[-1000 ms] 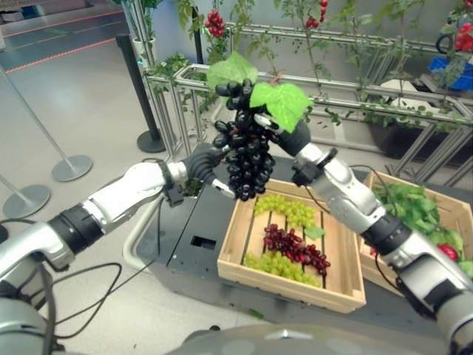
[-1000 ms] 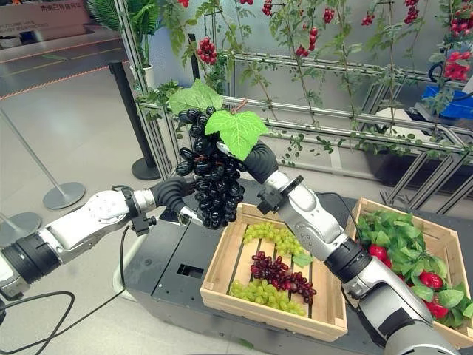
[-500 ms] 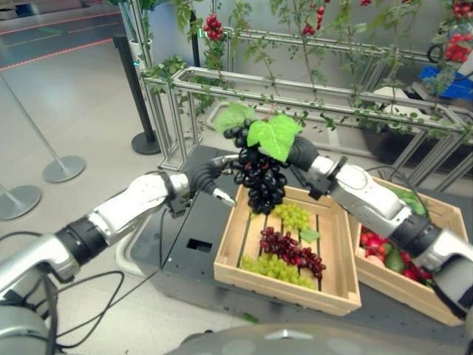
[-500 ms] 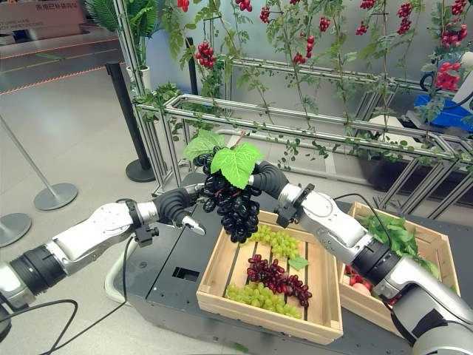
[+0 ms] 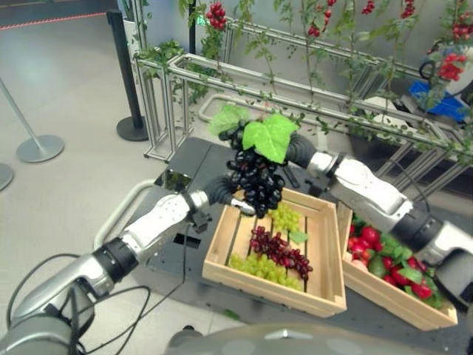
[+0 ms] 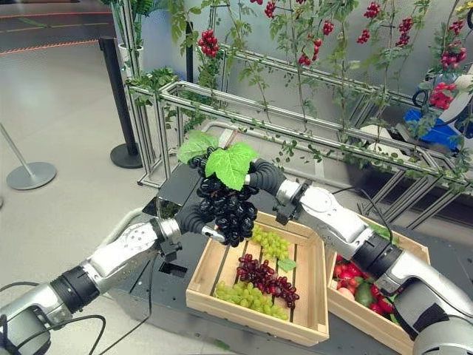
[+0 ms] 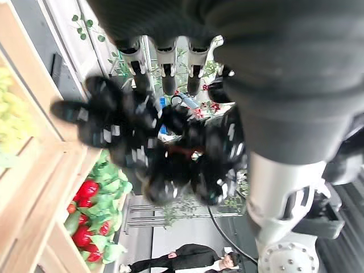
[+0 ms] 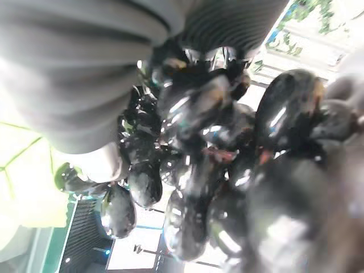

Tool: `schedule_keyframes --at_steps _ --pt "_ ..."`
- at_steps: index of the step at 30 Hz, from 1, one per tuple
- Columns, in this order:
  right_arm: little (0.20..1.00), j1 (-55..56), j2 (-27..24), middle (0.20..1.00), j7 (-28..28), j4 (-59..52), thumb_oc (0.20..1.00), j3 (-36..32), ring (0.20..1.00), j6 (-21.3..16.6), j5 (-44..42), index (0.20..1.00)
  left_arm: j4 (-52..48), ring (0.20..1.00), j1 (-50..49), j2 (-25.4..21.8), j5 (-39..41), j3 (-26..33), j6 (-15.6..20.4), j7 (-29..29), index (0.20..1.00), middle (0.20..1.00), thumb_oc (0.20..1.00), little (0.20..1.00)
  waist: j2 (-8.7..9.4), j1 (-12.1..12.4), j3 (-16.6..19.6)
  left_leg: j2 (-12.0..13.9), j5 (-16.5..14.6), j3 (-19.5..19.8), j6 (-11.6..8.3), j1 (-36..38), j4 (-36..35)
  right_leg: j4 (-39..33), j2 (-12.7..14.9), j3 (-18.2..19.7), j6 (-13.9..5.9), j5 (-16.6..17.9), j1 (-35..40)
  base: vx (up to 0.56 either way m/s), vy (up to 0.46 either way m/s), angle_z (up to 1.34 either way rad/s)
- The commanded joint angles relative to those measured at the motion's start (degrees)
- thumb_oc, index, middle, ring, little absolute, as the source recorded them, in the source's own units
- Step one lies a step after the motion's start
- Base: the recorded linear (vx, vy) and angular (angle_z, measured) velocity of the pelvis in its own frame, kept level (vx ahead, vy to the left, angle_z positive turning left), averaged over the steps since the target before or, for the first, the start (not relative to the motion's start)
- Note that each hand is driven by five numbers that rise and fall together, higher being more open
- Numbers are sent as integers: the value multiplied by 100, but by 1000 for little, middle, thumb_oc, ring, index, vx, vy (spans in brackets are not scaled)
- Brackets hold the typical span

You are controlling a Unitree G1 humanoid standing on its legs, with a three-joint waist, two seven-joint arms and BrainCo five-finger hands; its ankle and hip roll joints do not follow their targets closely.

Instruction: Pick up the fruits from the basket on one side to the basket on the other side

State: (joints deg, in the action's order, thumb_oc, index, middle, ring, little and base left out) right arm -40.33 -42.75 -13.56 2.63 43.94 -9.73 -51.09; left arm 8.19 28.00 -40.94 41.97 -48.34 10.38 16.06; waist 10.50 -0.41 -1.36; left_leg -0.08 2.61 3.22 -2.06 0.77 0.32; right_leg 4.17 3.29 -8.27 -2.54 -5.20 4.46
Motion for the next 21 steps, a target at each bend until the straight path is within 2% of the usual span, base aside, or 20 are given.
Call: schedule_keyframes --at_steps 1,2,7,10,20,21 --pt "200 -666 162 200 168 -175 200 -179 200 -375 -40 200 388 1000 437 445 -10 11 189 -138 1000 1000 1000 1000 130 141 52 -137 -475 34 145 118 306 207 155 -3 -453 603 -340 0 0 0" --pt "200 -667 161 200 168 -174 200 -177 200 -376 -40 200 390 1000 438 447 -10 11 191 -137 1000 1000 1000 1000 128 141 52 -137 -475 34 145 117 306 208 155 -3 -453 603 -340 0 0 0" --pt "200 -819 410 200 224 -155 200 -174 200 -411 -100 200 740 1000 347 1182 -8 60 167 -254 1000 1000 1000 1000 151 109 77 -133 -469 23 157 125 288 205 151 30 -442 612 -352 0 0 0" --pt "200 -843 536 200 247 -146 200 -173 200 -417 -136 200 828 1000 322 1395 10 66 147 -298 1000 1000 1000 1000 167 95 81 -134 -465 10 159 123 282 196 142 35 -435 618 -359 0 0 0" --pt "200 -861 669 200 285 -128 200 -181 200 -432 -144 200 871 1000 201 1590 120 122 112 -315 1000 1000 1000 1000 143 75 66 -127 -463 15 166 120 267 191 139 33 -422 619 -372 0 0 0" --pt "200 -856 683 200 290 -120 200 -185 200 -430 -140 200 877 846 189 1597 122 137 109 -325 846 846 846 846 137 78 63 -130 -464 13 166 116 272 192 138 32 -421 618 -369 0 0 0"
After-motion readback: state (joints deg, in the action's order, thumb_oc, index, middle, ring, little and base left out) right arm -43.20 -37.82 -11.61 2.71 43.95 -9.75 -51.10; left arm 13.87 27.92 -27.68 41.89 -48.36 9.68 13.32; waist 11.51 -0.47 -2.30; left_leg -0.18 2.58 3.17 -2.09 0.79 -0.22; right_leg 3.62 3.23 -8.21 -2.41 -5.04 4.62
